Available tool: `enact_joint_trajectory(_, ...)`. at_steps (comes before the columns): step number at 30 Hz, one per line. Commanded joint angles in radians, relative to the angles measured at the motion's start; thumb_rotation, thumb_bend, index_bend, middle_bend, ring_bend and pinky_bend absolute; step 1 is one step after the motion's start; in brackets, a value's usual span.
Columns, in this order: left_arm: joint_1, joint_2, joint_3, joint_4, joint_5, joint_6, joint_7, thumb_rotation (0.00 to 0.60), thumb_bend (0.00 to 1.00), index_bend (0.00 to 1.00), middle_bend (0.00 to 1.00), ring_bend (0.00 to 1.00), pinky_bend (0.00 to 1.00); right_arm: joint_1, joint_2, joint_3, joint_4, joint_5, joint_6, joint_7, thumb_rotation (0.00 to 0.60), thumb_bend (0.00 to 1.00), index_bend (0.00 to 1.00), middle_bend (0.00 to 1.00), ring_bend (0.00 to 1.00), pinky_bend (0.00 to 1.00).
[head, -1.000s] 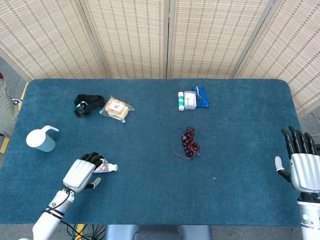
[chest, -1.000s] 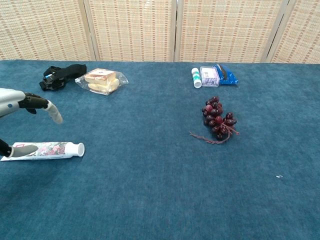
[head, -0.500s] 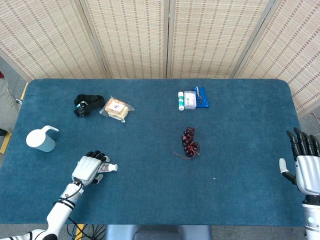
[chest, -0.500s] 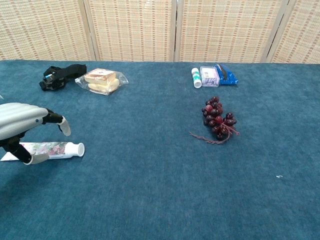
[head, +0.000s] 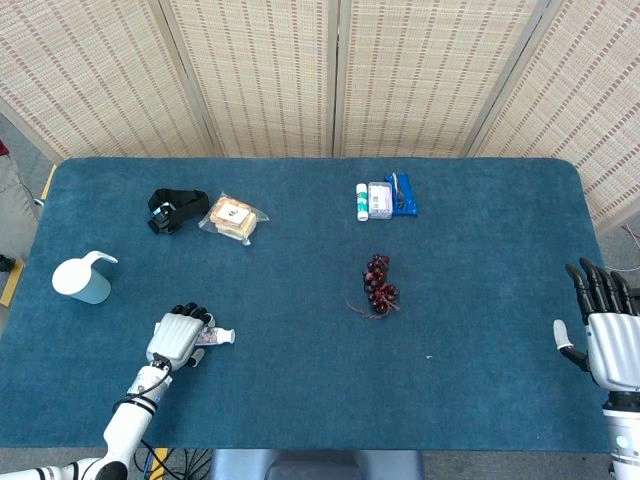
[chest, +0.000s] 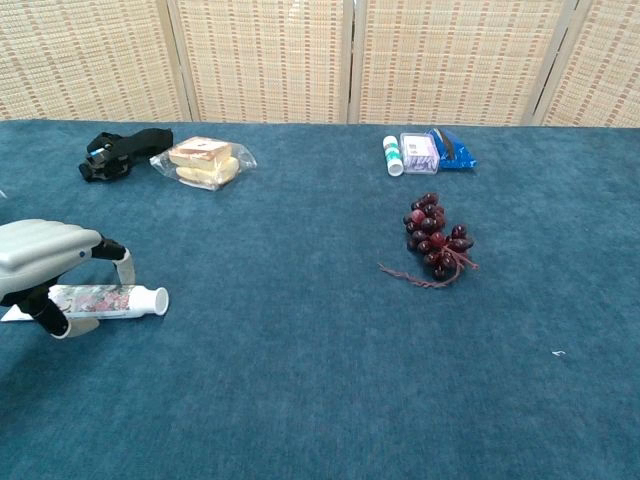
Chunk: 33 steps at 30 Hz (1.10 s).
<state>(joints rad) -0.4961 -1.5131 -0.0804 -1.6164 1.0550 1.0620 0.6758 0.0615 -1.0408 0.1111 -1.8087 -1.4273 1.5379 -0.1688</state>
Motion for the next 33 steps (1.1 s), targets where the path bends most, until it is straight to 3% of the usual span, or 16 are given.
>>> enact_joint_trajectory(1, -0.010, -0.014, 0.001, 0.019, -0.010, 0.003, 0.007, 0.600, 0.26, 0.36, 0.24, 0.15, 0.18, -0.003, 0.001, -0.001, 0.000, 0.000, 0.001, 0.003, 0.600, 0.36, 0.00, 0.02, 0.00, 0.03)
enact_joint_trajectory(18, -0.009, -0.005, 0.028, 0.026, -0.011, 0.033, -0.015, 0.600, 0.26, 0.41, 0.27, 0.15, 0.18, -0.010, 0.004, -0.001, -0.003, -0.008, 0.006, 0.012, 0.600, 0.36, 0.00, 0.02, 0.00, 0.03)
enact_joint_trajectory(33, 0.008, -0.046, 0.041, 0.078, 0.074, 0.069, -0.126, 0.600, 0.26, 0.48, 0.41, 0.26, 0.21, -0.021, 0.006, -0.004, -0.008, -0.014, 0.019, 0.007, 0.600, 0.36, 0.00, 0.02, 0.00, 0.03)
